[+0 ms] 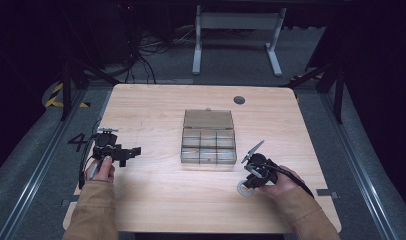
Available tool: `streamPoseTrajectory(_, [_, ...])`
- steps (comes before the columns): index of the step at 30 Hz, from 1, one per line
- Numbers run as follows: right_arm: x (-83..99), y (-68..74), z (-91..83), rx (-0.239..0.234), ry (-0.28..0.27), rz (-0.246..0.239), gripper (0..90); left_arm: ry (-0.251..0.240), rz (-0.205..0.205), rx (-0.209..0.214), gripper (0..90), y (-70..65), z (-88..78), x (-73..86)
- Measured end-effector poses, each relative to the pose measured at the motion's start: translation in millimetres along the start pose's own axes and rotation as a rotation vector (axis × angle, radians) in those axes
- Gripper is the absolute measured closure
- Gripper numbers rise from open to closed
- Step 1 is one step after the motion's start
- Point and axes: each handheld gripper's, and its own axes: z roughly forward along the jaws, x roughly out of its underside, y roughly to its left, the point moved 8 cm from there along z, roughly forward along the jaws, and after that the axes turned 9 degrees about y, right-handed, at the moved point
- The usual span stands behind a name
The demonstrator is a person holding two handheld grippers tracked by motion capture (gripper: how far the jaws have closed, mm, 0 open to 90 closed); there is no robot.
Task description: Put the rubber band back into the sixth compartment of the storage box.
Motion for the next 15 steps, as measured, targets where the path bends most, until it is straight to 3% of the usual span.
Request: streamPoseTrajectory(15, [1.6,-3.4,2.0,0.025,0.012,0.016,80.8,0.008,-0.009,-0.004,15.9,1.5,1.2,0.6])
